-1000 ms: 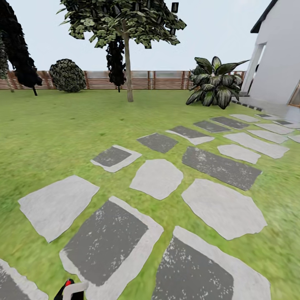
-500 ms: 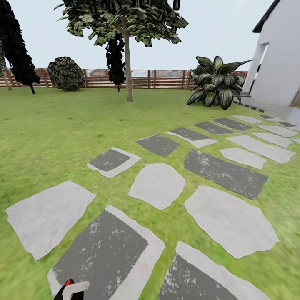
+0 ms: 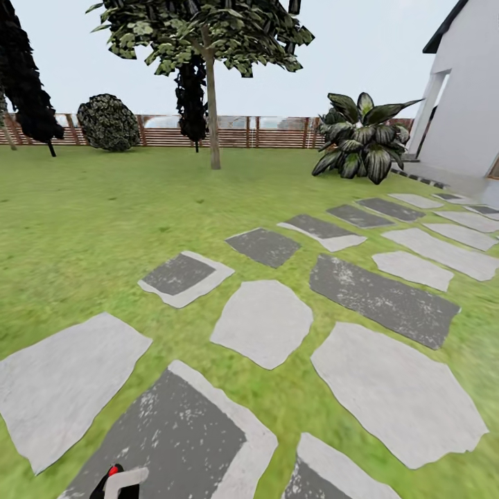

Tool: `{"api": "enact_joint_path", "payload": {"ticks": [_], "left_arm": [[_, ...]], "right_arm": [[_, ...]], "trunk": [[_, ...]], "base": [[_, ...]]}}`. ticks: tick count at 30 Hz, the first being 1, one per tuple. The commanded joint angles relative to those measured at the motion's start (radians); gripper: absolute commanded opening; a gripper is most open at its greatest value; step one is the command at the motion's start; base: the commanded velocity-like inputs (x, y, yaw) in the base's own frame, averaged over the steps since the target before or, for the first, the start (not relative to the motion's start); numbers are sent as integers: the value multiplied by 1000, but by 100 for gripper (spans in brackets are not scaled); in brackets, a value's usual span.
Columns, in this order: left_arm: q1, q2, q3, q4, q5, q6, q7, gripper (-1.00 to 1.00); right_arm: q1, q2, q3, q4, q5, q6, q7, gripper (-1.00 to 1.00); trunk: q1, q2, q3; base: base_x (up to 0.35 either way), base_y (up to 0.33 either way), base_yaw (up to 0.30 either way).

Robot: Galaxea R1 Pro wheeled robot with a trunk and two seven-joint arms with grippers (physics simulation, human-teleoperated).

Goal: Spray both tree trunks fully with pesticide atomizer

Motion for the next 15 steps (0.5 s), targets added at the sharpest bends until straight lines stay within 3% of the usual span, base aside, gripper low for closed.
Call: {"api": "enact_joint_path", "payload": {"ticks": [1,15], "left_arm": [[-1,0,3,1,-9,-3,4,-100],[-1,0,4,1,-9,-3,5,-100]], "right_arm": [[0,0,-9,0,2,-2,7,100],[0,0,-9,0,2,-2,7,100]], "trunk": [[0,0,-1],[0,0,-1]], "base": [[337,0,0],[337,0,0]]}}
